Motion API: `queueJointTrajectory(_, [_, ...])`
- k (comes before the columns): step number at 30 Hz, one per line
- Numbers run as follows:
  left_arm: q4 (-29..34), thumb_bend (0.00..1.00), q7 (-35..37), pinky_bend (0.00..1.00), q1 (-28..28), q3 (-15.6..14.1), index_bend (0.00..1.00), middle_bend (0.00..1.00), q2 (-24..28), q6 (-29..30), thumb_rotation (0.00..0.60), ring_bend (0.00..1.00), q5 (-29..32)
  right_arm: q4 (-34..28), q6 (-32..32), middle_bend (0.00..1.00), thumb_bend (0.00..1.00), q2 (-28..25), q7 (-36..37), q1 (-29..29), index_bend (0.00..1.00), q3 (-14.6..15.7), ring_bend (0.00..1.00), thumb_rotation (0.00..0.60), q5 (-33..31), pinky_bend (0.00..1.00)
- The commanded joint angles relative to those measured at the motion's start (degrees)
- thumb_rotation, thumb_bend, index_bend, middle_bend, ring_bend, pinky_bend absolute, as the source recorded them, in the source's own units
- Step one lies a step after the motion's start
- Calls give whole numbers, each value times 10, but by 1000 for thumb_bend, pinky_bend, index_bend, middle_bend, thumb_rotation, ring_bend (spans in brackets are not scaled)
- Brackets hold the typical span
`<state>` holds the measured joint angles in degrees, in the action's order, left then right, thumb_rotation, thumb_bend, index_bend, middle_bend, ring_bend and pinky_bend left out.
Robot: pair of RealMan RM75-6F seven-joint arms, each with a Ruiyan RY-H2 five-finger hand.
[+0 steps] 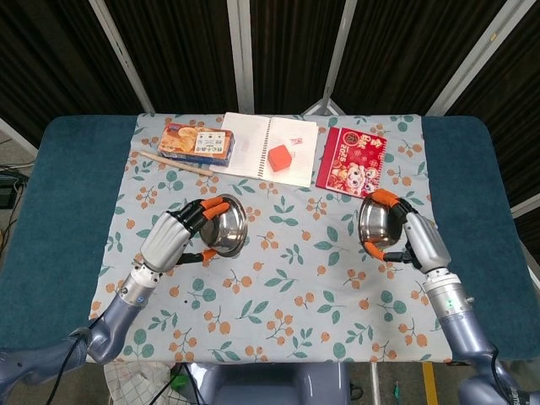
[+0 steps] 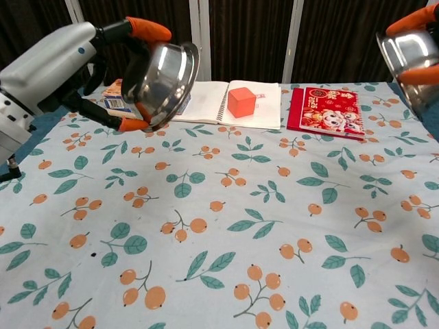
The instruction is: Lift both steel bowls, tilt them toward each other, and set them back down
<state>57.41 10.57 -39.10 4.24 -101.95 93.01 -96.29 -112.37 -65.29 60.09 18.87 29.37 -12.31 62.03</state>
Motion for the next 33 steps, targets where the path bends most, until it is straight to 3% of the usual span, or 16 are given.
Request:
queueJointTrajectory(1, [-56,346,46,785,1,5,517,633,-32,58,600,566,-39,-7,155,567,332,-86,331,-31,672,-78,560,600,-9,719])
queueJointTrajectory(6, [-92,345,54,785,1,-1,517,632,-47,79,600,566,-55,22,262,567,335,-117,530,-39,673,-117,560,600,21,719])
queueJointTrajectory(13, [-97,346,51,785,-4,2,517,632,-56,87,600,566,-60,17,340,567,349,-117,649,-44,673,-128,560,600,87,719])
queueJointTrajectory(18, [-89,346,39,785,-9,3,517,632,-58,91,600,566,-66,-2,354,567,349,-107,653,-37,673,-122,560,600,119,727])
queueJointTrajectory(24, [-70,346,27,783,-17,6,517,632,-60,88,600,566,-71,-39,352,568,349,-88,639,-26,673,-117,560,600,111,729])
queueJointTrajectory(33, [-38,346,-2,783,-30,3,517,632,-76,76,600,566,-86,-95,324,567,349,-53,568,9,673,-117,560,600,29,729])
